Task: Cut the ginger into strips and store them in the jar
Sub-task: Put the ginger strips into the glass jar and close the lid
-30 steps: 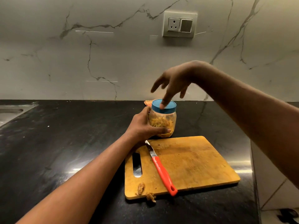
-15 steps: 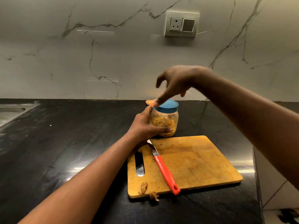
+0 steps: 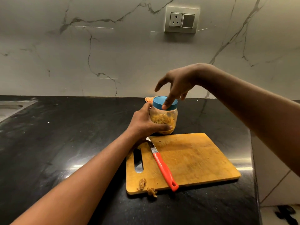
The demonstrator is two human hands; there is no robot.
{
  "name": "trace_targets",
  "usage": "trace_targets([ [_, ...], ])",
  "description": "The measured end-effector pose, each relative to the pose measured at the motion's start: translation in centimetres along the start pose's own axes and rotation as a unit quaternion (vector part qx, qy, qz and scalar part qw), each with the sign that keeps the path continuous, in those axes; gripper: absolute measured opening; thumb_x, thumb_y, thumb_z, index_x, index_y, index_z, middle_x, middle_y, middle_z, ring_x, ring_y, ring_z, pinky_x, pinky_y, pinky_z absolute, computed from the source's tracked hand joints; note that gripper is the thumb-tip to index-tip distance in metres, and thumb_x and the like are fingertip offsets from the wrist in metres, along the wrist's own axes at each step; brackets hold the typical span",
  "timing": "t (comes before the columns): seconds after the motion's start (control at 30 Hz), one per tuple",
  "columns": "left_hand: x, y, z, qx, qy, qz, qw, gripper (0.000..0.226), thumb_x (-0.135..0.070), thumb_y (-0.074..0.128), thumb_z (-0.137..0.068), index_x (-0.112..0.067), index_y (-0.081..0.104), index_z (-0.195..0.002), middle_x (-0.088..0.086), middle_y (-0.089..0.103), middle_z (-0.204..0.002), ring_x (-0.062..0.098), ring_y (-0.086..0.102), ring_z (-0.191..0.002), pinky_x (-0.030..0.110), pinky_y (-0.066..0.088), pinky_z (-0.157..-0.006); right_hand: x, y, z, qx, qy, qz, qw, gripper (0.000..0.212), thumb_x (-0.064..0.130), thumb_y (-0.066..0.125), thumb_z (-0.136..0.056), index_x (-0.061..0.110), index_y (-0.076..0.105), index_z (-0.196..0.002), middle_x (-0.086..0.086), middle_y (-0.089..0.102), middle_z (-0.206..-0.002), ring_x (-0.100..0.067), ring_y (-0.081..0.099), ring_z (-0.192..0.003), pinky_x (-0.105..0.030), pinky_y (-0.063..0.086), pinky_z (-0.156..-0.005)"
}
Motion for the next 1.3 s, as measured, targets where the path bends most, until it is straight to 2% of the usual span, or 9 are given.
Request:
trace_targets([
  [0.1,-0.5,0.1,-0.2,-0.028,-0.001,-0.012,1.0,0.088,-0.038,0.089,-0.066,-0.025,0.04,-0.139,-0.016,0.05,-0.116,0.005,0.054,-0.109,0.012,0.045,-0.081,0.4,0.1,0.2,0.027,-0.039,-0.018,0.999,0.08,0.025,0.083,-0.069,0.042,0.044,-0.136,-0.003,0.044,-0.141,-0.03,0.052,-0.12,-0.041,0.058,-0.08],
  [0.17,-0.8,0.0,-0.3,-0.043,-0.008,-0.005,0.999,0.093,-0.04,0.089,-0.065,-0.023,0.04,-0.143,-0.012,0.052,-0.122,0.005,0.051,-0.112,0.021,0.046,-0.091,0.7,0.6,-0.1,0.038,-0.061,-0.005,0.997,0.074,0.017,0.081,-0.072,0.041,0.048,-0.134,0.0,0.044,-0.143,-0.029,0.051,-0.121,-0.043,0.057,-0.081],
  [0.27,-0.6,0.0,-0.6,-0.048,-0.019,-0.007,0.999,0.086,-0.041,0.091,-0.061,-0.02,0.05,-0.134,-0.004,0.061,-0.125,0.012,0.058,-0.115,0.03,0.051,-0.097,0.9,1.4,-0.5,0.04,-0.073,0.001,0.997,0.067,0.013,0.079,-0.073,0.04,0.054,-0.129,-0.001,0.048,-0.139,-0.03,0.052,-0.118,-0.047,0.058,-0.078],
  [0.7,-0.3,-0.1,-0.5,-0.103,-0.003,-0.02,0.995,0.084,-0.045,0.091,-0.058,-0.019,0.057,-0.13,-0.003,0.066,-0.119,0.012,0.062,-0.108,0.031,0.055,-0.095,0.7,1.7,-0.3,-0.028,-0.076,-0.005,0.997,0.061,0.018,0.078,-0.075,0.035,0.055,-0.128,-0.004,0.05,-0.136,-0.03,0.058,-0.107,-0.043,0.06,-0.068],
  [0.8,-0.4,0.1,-0.3,-0.086,-0.005,-0.023,0.996,0.088,-0.049,0.09,-0.058,-0.022,0.053,-0.133,-0.005,0.063,-0.121,0.01,0.06,-0.109,0.028,0.054,-0.094,0.4,1.8,-0.1,-0.027,-0.082,-0.01,0.996,0.061,0.02,0.078,-0.076,0.036,0.054,-0.13,-0.002,0.049,-0.137,-0.026,0.056,-0.106,-0.04,0.06,-0.069],
  [0.93,-0.8,1.2,-1.3,-0.055,-0.027,-0.06,0.996,0.08,-0.058,0.087,-0.057,-0.021,0.059,-0.122,-0.006,0.065,-0.113,0.011,0.063,-0.103,0.029,0.056,-0.09,-1.2,1.6,-0.2,-0.038,-0.049,-0.016,0.998,0.062,0.021,0.079,-0.075,0.036,0.054,-0.13,-0.003,0.051,-0.135,-0.027,0.057,-0.105,-0.039,0.06,-0.066],
  [1.07,-2.3,3.1,-3.9,-0.004,-0.021,-0.096,0.995,0.07,-0.054,0.088,-0.058,-0.016,0.064,-0.112,-0.003,0.067,-0.101,0.012,0.063,-0.094,0.029,0.058,-0.084,-4.2,1.2,-0.4,-0.053,-0.011,-0.022,0.998,0.063,0.019,0.079,-0.075,0.034,0.054,-0.13,-0.005,0.052,-0.132,-0.029,0.058,-0.105,-0.038,0.06,-0.067],
  [1.2,-2.9,5.6,-7.3,0.031,-0.022,-0.119,0.992,0.069,-0.054,0.088,-0.058,-0.013,0.065,-0.108,-0.002,0.065,-0.095,0.012,0.061,-0.087,0.022,0.051,-0.068,-7.6,0.2,-1.2,-0.078,0.021,-0.011,0.997,0.065,0.019,0.08,-0.074,0.031,0.054,-0.132,-0.004,0.052,-0.131,-0.028,0.059,-0.102,-0.036,0.061,-0.062],
  [1.3,-2.9,7.3,-10.2,0.044,-0.031,-0.131,0.99,0.067,-0.054,0.087,-0.061,-0.013,0.063,-0.109,-0.001,0.066,-0.098,0.011,0.059,-0.085,0.024,0.051,-0.069,-10.0,-0.5,-2.6,-0.094,0.034,-0.01,0.995,0.066,0.018,0.079,-0.075,0.028,0.051,-0.134,-0.005,0.051,-0.133,-0.027,0.058,-0.102,-0.038,0.06,-0.065],
])
Point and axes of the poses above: each hand's wrist, its own z-axis away from the middle knuckle, its own y-axis out of the palm, x = y × z, the point moved 7 cm from there along -z, towards the middle knuckle
